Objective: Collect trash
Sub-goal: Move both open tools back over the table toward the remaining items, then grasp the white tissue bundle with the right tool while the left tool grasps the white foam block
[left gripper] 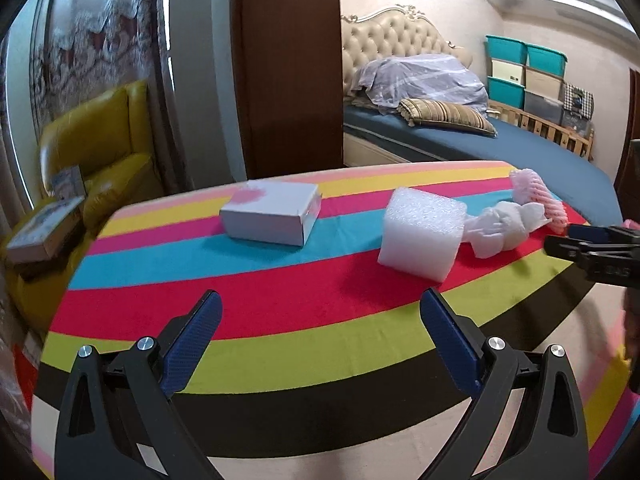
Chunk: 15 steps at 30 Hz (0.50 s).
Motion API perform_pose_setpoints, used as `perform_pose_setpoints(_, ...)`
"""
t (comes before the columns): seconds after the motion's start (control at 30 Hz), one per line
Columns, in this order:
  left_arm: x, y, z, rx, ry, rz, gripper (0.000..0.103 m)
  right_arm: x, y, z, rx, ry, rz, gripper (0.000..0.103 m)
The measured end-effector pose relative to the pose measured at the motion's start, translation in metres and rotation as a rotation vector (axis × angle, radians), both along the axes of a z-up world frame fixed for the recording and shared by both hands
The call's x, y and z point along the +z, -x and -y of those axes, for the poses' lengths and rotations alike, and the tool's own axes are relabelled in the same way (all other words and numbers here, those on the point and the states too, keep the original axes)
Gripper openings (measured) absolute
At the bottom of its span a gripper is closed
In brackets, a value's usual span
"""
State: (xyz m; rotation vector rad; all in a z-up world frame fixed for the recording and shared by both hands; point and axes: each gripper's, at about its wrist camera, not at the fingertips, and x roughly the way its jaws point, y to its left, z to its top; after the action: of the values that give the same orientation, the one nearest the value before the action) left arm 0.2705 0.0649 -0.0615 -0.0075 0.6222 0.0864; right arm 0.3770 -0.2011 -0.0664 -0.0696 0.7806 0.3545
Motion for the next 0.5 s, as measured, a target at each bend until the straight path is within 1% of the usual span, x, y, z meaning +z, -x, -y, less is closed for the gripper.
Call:
perform_pose_setpoints(0.13, -0.001, -0.004, -0.001, -0.001, -0.009, -0.009, 0.093, -0.007, -0.025, -0.017, 0.023, 0.014, -0.032, 0.073)
perform_pose_setpoints(0.3, -0.004, -0.007, 0.001, -0.004, -0.018, -0.024, 0.094, -0.01, -0.045, -0.038, 0.08, 0.029, -0.046, 0.073)
perform_pose_setpoints(0.33, -0.004, -0.007, 0.002, -0.003, -0.021, -0.027, 0.094, -0.012, -0.047, -0.04, 0.091, 0.029, -0.051, 0.071)
perform_pose_setpoints(0.37, -0.004, -0.008, 0.002, -0.001, -0.023, -0.028, 0.094, -0.013, -0.05, -0.043, 0.101, 0.03, -0.062, 0.067)
perform_pose_setpoints(0.4, -0.004, -0.008, 0.002, 0.002, -0.024, -0.032, 0.094, -0.015, -0.051, -0.045, 0.104, 0.032, -0.069, 0.058)
perform_pose_setpoints(0.43, -0.003, -0.01, 0.002, 0.0, -0.021, -0.035, 0.094, -0.015, -0.05, -0.045, 0.097, 0.036, -0.062, 0.052)
perform_pose_setpoints(0.47, -0.003, -0.01, 0.003, -0.003, -0.019, -0.036, 0.094, -0.014, -0.049, -0.045, 0.098, 0.034, -0.058, 0.05)
perform_pose_setpoints(0.5, -0.002, -0.012, 0.005, -0.008, -0.019, -0.037, 0.094, -0.013, -0.045, -0.043, 0.101, 0.027, -0.05, 0.045)
